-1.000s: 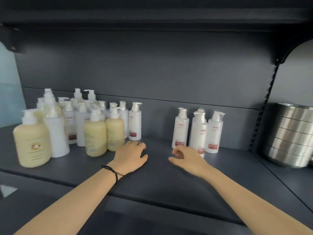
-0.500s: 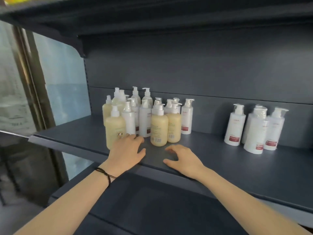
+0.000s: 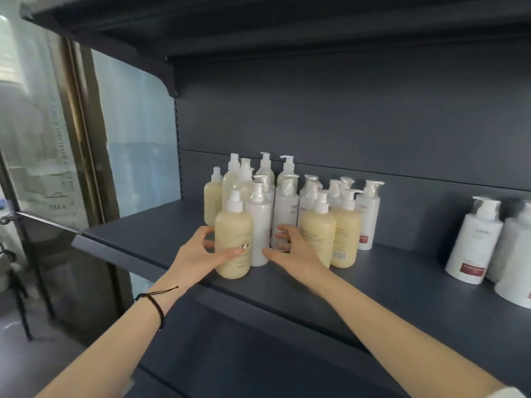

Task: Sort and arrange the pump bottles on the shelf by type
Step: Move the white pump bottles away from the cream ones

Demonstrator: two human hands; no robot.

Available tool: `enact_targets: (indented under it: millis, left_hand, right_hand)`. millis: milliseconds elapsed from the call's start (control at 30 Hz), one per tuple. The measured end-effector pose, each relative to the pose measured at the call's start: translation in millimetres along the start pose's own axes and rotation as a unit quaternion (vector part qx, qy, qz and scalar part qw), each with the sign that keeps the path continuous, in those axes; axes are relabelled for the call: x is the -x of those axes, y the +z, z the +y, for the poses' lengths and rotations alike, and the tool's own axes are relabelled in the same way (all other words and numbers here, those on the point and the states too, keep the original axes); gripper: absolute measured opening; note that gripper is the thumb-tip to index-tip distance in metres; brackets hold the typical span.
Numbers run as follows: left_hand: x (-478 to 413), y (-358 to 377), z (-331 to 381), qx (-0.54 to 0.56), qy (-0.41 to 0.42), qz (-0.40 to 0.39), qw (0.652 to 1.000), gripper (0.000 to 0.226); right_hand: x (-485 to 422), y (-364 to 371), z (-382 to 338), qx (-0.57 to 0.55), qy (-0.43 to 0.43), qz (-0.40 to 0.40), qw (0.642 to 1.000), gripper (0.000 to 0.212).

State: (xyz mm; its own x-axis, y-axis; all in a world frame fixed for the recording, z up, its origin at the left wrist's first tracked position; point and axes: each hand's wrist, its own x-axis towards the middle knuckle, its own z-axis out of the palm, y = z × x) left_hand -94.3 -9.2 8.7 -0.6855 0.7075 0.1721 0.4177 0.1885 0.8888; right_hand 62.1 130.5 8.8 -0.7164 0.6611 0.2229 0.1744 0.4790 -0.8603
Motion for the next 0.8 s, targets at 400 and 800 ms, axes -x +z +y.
enact_targets:
  millis: [400, 800]
  left_hand:
    - [-74, -29, -40, 0.071, -0.028, 0.023, 0.997, 0.052]
    - [-90, -30, -50, 0.072, 0.031, 0.062, 0.995, 0.041]
  right_hand:
    - [-50, 27, 3, -0.047, 0.037, -0.017, 0.998, 0.064]
    - [-23, 42, -7, -0.023, 0.064, 0.105, 0.992, 0.067]
